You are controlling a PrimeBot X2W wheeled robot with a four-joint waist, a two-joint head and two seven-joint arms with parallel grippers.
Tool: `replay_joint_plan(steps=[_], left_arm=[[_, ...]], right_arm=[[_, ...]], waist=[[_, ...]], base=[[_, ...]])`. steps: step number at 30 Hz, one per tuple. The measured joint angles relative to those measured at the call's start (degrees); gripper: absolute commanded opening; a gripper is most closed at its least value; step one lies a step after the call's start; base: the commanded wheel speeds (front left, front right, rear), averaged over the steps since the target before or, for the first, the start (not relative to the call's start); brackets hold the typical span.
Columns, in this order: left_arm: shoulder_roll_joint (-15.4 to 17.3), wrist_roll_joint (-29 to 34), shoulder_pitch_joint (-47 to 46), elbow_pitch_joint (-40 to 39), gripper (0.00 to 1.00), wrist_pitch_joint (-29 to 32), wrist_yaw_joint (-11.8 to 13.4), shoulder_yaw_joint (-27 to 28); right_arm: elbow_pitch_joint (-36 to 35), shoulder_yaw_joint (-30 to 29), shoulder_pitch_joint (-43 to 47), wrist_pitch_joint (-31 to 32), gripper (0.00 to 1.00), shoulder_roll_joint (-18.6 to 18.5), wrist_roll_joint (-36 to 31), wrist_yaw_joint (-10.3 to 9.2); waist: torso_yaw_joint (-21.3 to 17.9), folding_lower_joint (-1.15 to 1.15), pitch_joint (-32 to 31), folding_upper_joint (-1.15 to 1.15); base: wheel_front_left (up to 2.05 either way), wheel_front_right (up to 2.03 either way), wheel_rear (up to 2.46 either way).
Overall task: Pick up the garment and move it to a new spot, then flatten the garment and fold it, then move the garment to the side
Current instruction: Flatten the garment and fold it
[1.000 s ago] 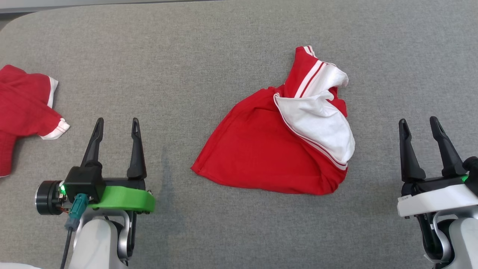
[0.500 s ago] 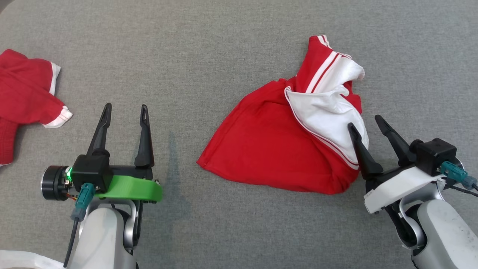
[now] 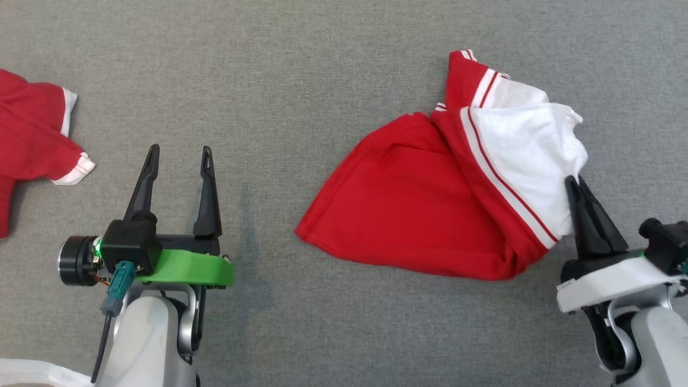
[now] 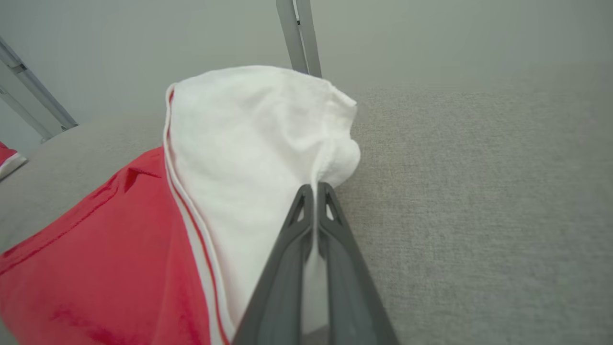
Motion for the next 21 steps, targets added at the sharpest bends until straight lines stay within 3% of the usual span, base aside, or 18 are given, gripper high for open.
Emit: replay_joint_plan(steps=[8,9,10,11,17,21], left_arm=[[0.00,0.46,0.00,0.04,1.00,0.00,-0.52,0.15],[0.00,0.54,-0.02,0.07,1.00,0.00,-0.55,0.21],[-0.01,0.58,-0.02,0.09,1.00,0.00,-0.58,0.20],[-0.01,0.58,-0.04,0.12,1.00,0.00,-0.63,0.26],[-0.02,0.59,-0.08,0.55,1.00,0.00,-0.81,0.40],[-0.02,0.57,0.24,0.53,1.00,0.00,-0.51,0.91]], right_arm=[[-2.65,-12.11,7.99,1.37,0.00,9.22,-4.66,0.01],[-2.40,-13.47,8.34,1.76,0.36,9.85,-4.79,0.01],[-2.07,-14.06,8.48,2.14,0.80,10.16,-5.01,0.01],[-1.98,-14.34,8.53,2.11,1.00,10.51,-5.21,0.00],[-4.95,-14.59,8.12,-0.67,1.00,11.26,-8.12,0.00],[-9.03,-11.45,7.77,-1.66,1.00,11.17,-10.23,0.00]], waist=[[-1.72,0.00,0.08,0.00],[-1.83,0.00,0.15,0.00],[-1.91,0.00,0.18,0.00],[-2.00,0.00,0.19,0.00],[-1.94,0.00,-0.27,0.00],[-1.71,0.00,-1.03,0.00]], base=[[0.00,0.00,0.00],[0.00,0.00,0.00],[0.00,0.00,0.00],[0.00,0.00,0.00],[0.00,0.00,0.00],[0.00,0.00,0.00]])
